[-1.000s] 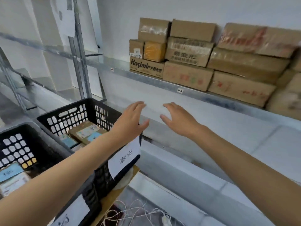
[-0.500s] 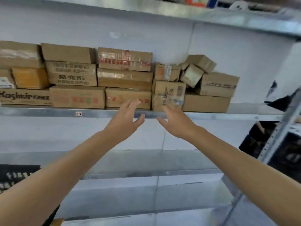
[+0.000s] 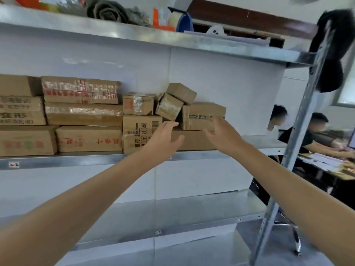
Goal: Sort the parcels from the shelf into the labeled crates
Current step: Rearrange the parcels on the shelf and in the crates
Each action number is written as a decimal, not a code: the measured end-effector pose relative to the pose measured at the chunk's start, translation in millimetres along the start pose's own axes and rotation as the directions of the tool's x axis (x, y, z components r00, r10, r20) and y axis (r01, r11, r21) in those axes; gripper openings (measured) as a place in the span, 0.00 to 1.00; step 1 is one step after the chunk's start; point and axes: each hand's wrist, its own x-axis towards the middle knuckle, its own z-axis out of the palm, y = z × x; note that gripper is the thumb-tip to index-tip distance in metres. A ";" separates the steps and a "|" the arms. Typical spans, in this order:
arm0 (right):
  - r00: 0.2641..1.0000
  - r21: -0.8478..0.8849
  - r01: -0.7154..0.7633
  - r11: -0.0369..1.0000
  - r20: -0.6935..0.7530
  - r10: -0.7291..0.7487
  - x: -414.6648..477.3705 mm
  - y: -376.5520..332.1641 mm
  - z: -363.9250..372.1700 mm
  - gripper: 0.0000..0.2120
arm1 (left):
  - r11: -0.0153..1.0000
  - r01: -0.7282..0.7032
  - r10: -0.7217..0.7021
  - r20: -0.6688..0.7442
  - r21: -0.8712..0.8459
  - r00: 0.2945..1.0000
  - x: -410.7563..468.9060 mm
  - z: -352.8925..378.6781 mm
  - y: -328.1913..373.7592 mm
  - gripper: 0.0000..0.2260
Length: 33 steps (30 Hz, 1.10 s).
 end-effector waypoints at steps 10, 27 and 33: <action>0.994 0.222 0.103 0.970 0.025 -0.111 95.0 43.5 -26.7 0.28 | 0.992 0.069 -0.044 -0.232 0.102 0.972 107.6 3.9 22.1 0.23; 0.979 0.609 0.052 0.791 0.128 -0.162 155.5 -13.9 -12.1 0.37 | 0.973 0.215 -0.226 -0.466 -0.078 0.855 164.7 11.3 16.0 0.19; 0.982 0.807 0.163 0.567 -0.075 -0.175 121.9 -20.5 -3.7 0.33 | 0.917 0.009 -0.261 -0.579 -0.400 0.772 122.2 11.5 38.1 0.13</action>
